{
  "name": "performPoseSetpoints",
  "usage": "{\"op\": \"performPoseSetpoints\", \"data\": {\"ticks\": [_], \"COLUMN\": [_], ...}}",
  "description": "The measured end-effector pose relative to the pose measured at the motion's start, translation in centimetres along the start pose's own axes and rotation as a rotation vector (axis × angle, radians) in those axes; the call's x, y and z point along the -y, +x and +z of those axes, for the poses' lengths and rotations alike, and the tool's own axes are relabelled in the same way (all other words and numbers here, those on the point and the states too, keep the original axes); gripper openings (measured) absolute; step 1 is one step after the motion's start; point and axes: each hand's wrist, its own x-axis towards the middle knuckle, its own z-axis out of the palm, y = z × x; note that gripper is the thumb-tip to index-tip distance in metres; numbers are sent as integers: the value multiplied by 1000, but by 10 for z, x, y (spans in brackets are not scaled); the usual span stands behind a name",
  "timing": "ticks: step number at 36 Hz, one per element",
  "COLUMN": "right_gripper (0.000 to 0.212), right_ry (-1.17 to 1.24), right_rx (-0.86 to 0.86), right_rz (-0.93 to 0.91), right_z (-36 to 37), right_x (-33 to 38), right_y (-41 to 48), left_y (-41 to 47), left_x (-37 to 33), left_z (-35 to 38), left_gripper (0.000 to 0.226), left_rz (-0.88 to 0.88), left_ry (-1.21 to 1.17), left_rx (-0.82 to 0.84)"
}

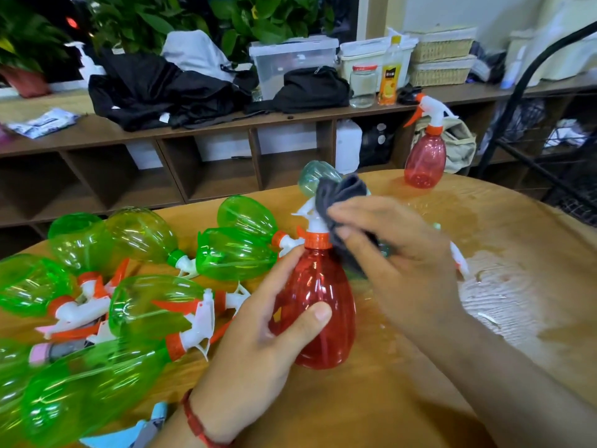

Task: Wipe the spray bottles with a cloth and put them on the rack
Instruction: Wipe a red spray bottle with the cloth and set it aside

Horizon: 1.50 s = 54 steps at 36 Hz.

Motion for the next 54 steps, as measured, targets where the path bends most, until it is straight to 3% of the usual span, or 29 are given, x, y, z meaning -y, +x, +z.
{"op": "performPoseSetpoints", "data": {"ticks": [3,7,11,15,21,27,33,36,39,45,51,54], "right_gripper": [24,26,29,29,32,33,33,32,33,30,28,35], "right_ry": [-24,48,115,72,-106,-153,-245,-224,-216,-109,124,286], "right_rx": [9,-113,-130,-126,120,-8,178,79,-57,87,-101,-30], "right_rz": [-41,203,259,213,90,-9,2,-6,-66,36,163,305], "right_z": [2,-10,-10,-6,-2,-11,1,-4,-6,-1,-6,-2], "right_x": [1,-15,-10,-10,-16,-12,-15,-12,-7,-14,-11,-10], "right_y": [1,10,11,10,2,6,-1,1,2,-2,4,4], "left_y": [1,1,0,-2,5,5,6,8,6,5,6,3], "left_x": [-1,-2,-3,-4,-1,3,2,0,0,2,1,1], "left_z": [-3,-2,-2,-3,-7,-8,-8,-14,-8,-9,-12,-8], "left_gripper": [77,75,71,72,63,70,70,65,66,70,72,71], "left_rz": [12,22,27,31,41,1,8,39,38,30,63,77], "left_ry": [-38,-50,-48,-55,-200,-172,-210,-199,-150,-162,-136,-122], "left_rx": [1,54,60,58,-88,-46,-94,-130,-56,-62,0,13]}}
